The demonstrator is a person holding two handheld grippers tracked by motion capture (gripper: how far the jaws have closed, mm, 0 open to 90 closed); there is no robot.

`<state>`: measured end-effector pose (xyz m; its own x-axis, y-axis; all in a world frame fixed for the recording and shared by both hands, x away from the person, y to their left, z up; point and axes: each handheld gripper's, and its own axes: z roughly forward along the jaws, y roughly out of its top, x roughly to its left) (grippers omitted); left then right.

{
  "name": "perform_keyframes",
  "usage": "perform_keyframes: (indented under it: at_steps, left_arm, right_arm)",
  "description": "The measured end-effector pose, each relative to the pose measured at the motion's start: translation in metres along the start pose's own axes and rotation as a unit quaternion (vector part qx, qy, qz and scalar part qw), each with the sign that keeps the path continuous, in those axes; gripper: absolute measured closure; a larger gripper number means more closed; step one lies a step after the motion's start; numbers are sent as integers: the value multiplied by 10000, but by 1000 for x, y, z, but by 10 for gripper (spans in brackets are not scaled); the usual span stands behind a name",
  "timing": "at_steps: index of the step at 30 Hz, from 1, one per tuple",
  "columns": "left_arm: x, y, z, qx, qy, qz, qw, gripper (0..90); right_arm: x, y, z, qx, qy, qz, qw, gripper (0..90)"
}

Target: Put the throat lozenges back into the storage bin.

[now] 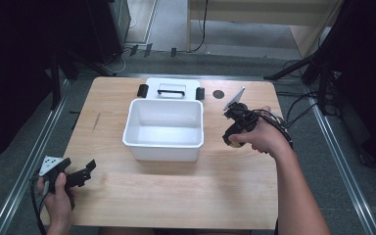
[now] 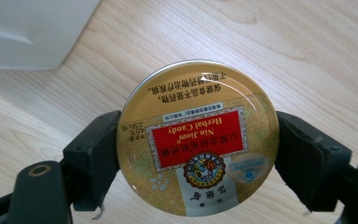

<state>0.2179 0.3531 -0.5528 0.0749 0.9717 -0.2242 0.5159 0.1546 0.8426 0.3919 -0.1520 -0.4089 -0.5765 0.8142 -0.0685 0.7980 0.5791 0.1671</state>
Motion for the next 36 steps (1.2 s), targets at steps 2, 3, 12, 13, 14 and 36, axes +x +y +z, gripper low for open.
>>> perform_keyframes:
  at_steps: [2,3,12,13,14,36]
  left_arm:
    - [0,0,0,4,5,-13,10000,0]
    - [0,0,0,-2,1,-16,10000,0]
    - [0,0,0,-9,1,-25,10000,0]
    - [0,0,0,-9,1,-25,10000,0]
    - [0,0,0,-9,-1,-21,10000,0]
    - [-16,0,5,-3,434,545,9976,0]
  right_arm:
    - [0,2,-3,-24,4,-33,10000,209]
    - [1,4,-4,-14,8,-32,10000,209]
    - [4,15,-15,-40,-13,-98,9999,209]
    - [5,16,-16,-39,-17,-127,9999,209]
    - [5,18,-17,-52,-16,-179,9998,209]
    - [19,45,-34,-139,-54,-309,9994,209]
